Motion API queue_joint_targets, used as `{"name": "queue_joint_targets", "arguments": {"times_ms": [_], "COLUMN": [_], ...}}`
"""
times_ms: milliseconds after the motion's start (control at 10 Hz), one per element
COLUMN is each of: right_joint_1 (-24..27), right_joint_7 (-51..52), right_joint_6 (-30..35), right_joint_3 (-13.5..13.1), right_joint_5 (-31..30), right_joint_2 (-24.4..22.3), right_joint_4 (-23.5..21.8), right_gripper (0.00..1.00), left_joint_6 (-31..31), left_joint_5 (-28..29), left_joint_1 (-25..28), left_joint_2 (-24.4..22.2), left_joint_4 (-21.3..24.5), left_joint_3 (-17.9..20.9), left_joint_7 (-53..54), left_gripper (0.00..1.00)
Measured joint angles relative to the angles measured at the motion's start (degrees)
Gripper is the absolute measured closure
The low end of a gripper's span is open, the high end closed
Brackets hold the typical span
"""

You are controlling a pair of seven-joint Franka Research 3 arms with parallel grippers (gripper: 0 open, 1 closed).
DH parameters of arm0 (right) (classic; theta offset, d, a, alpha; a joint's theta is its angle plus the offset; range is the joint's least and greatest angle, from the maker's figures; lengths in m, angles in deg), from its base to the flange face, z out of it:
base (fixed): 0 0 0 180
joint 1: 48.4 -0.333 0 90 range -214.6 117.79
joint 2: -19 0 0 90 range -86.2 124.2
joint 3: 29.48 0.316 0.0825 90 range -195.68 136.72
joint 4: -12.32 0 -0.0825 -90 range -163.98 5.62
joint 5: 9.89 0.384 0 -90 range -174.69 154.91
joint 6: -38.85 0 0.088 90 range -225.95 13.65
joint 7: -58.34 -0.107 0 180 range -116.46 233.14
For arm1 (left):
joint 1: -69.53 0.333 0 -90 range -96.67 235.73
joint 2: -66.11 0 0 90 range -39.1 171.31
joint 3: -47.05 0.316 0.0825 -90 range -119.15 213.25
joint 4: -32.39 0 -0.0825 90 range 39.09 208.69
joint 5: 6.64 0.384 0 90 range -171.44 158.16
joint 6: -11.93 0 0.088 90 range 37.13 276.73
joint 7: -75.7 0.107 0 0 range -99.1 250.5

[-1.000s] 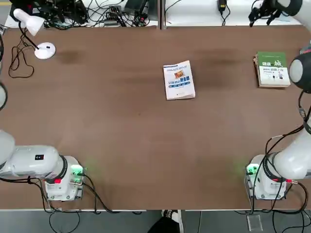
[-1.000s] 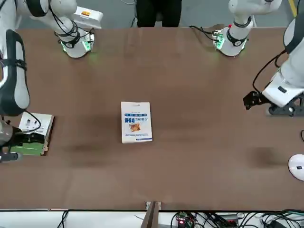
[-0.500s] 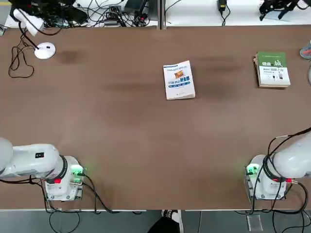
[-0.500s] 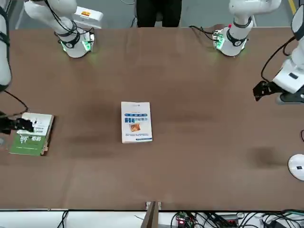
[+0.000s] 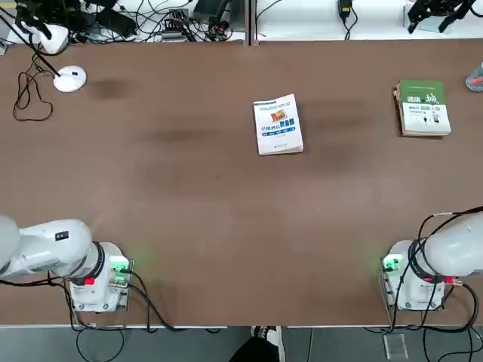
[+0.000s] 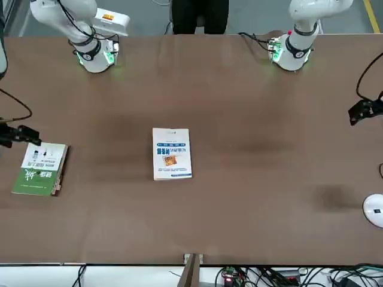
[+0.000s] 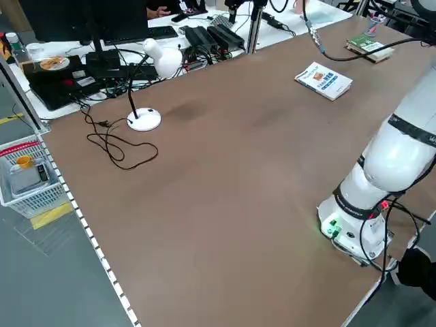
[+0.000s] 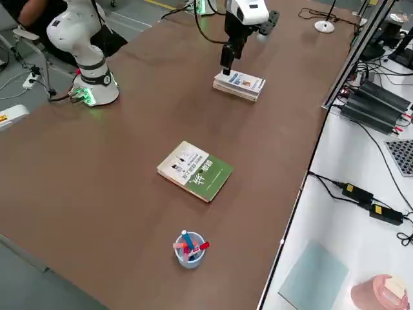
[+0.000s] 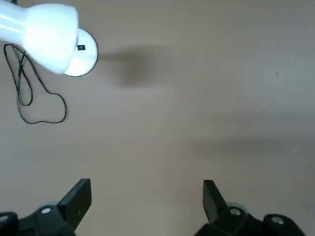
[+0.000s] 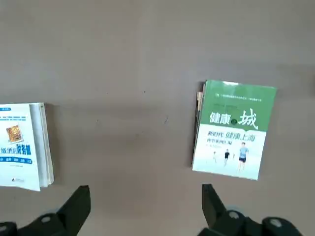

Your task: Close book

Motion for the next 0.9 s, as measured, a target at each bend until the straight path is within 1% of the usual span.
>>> {"name": "queue_joint_targets", "arguments": {"times_ms": [200,500,700,900], "right_joint_1": [0.5,0.8,0.8,0.8], "right_joint_7": [-0.1,-1.5,-3.0,-4.0], "right_joint_6": [1.1,4.1,5.7,5.9], "right_joint_3": [0.6,2.9,4.4,5.1], "right_joint_5": [0.0,-0.6,-1.0,-1.4], "right_joint_2": [-3.3,-7.6,-9.4,-10.0], "right_joint_4": [-1.2,-1.1,-0.8,-0.8], "right_gripper": [0.00,0.00,0.00,0.00], "left_joint_6": [-2.0,-5.8,-7.3,-8.1], "left_joint_5": [-1.0,-2.7,-2.8,-3.0], "left_joint_1": [0.2,0.6,1.0,1.2], "left_joint_2": [-1.1,-2.9,-3.5,-3.8], "left_joint_4": [0.0,-0.2,-0.7,-0.8], "left_joint_3": [0.1,0.6,0.9,1.1], "left_joint_7": [0.1,0.1,0.1,0.1], "left_gripper": [0.00,0.00,0.00,0.00]}}
